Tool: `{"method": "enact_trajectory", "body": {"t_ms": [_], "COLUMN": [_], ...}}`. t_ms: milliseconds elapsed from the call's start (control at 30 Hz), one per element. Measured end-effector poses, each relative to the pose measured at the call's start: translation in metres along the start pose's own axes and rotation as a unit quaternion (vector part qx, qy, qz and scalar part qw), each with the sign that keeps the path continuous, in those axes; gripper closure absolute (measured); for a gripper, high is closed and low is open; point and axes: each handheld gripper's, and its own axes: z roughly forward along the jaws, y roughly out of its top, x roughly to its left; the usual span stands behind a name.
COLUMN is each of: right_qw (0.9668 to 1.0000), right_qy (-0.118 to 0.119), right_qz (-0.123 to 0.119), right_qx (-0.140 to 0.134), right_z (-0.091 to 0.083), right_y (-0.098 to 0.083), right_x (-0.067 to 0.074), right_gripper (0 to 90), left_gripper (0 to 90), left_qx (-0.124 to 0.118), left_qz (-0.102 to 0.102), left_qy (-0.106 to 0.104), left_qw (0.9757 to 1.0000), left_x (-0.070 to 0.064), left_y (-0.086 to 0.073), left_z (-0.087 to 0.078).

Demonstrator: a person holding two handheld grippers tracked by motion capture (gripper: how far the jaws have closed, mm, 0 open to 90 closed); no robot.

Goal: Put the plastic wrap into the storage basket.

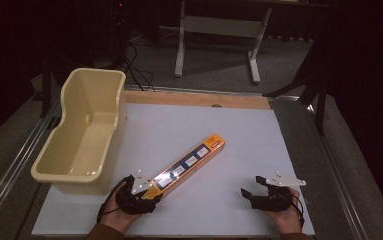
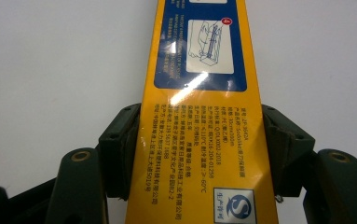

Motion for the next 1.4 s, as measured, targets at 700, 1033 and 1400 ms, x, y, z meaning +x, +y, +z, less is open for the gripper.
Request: {"method": "enact_trajectory", "body": {"t_ms": [700,1033,1400], "right_qw": [0.9999,0.9999,0.9999], "right_qy": [0.003,0.004,0.007], "right_qz": [0.01,0.009,0.009], "right_qx": [-0.003,-0.003,-0.002], "right_z": [0.0,0.0,0.001], "right_y": [0.0,0.0,0.0], "right_x": [-0.002,-0.003,-0.002], "right_gripper": [22.6,23.0,23.3], "left_gripper": [52.1,89.7,89.9], "left_qx": [-0.105,-0.024,0.024], "left_qz": [-0.015,-0.015,-0.005], "left_qy": [-0.073,0.007,-0.01], "left_qw": [0.9917,0.9996,0.9997], "left_x": [0.003,0.011,0.007], "left_y": [0.006,-0.015,-0.019], "left_z": [-0.03,-0.025,-0.011]}}
